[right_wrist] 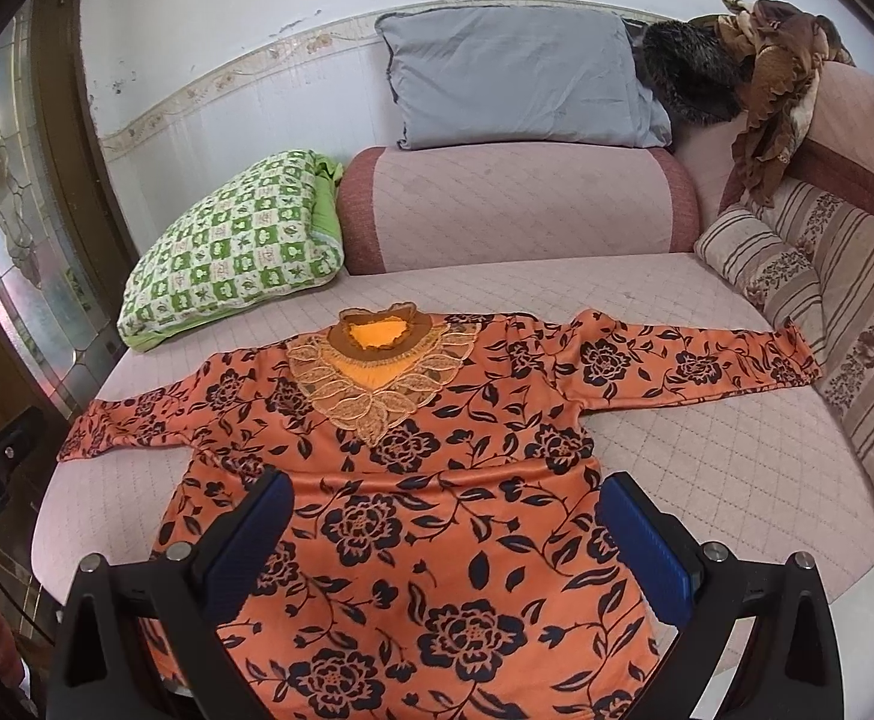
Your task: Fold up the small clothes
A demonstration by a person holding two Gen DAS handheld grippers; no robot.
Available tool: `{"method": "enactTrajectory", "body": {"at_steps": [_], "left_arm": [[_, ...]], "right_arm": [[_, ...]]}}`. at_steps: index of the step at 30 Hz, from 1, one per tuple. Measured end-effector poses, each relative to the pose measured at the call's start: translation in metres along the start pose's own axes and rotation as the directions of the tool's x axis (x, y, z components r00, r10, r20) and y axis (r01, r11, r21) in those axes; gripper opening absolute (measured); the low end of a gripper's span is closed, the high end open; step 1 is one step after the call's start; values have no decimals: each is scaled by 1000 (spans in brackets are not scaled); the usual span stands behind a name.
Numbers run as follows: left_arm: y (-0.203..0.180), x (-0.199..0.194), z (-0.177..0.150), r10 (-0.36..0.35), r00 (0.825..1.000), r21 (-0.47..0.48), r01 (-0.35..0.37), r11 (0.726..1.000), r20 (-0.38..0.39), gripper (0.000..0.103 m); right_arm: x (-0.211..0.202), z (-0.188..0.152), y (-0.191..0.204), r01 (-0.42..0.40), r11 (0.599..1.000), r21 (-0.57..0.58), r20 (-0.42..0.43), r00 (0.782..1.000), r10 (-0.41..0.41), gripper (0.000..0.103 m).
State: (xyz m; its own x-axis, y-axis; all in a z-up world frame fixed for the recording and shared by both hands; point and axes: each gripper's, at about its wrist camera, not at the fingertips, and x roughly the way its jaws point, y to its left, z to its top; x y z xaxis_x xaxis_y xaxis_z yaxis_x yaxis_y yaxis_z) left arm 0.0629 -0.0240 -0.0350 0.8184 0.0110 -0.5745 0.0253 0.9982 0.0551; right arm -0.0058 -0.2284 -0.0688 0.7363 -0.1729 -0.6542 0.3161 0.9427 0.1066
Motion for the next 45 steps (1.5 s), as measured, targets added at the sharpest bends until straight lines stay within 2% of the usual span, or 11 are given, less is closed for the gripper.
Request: {"method": "enactTrajectory", "body": {"at_steps": [23, 27, 29, 30, 32, 34, 37, 40, 42, 45], "left_arm": [[-67, 118, 23, -49, 997, 15, 50, 999, -62, 103], [-80, 148, 16, -49, 995, 20, 51, 999, -83, 103], [-87, 167, 5, -61, 994, 26, 64, 998, -90, 103], [-91, 176, -2, -61, 994, 34, 64, 997, -92, 103], [-97, 196, -16, -67, 991, 64, 75, 995, -117, 103], [-105, 217, -25, -66, 981, 97, 85, 992, -184, 103], [-108, 235, -30, -66, 974, 93, 88, 992, -217, 103], [-112, 243, -36, -55, 979, 133, 83, 988, -199, 103], [-114, 247, -38, -51, 980, 150, 81, 985, -193, 103], [-113, 255, -40, -53, 979, 150, 83, 985, -197, 103]], "right_arm": [[97, 35, -53, 95, 994, 52, -55, 994, -92, 103], [115, 36, -108, 128, 986, 108, -58, 991, -122, 103], [124, 36, -154, 141, 972, 190, -70, 989, -130, 102], [128, 34, -185, 151, 956, 250, -78, 988, -135, 101], [137, 29, -244, 189, 917, 351, -89, 982, -168, 91], [149, 25, -301, 220, 875, 431, -108, 975, -192, 71], [166, 20, -374, 236, 804, 546, -124, 972, -202, 61], [182, 10, -435, 193, 677, 710, -95, 979, -180, 59], [194, 2, -470, 192, 583, 790, -84, 975, -207, 59], [203, 2, -497, 226, 537, 813, -82, 957, -277, 59]]}}
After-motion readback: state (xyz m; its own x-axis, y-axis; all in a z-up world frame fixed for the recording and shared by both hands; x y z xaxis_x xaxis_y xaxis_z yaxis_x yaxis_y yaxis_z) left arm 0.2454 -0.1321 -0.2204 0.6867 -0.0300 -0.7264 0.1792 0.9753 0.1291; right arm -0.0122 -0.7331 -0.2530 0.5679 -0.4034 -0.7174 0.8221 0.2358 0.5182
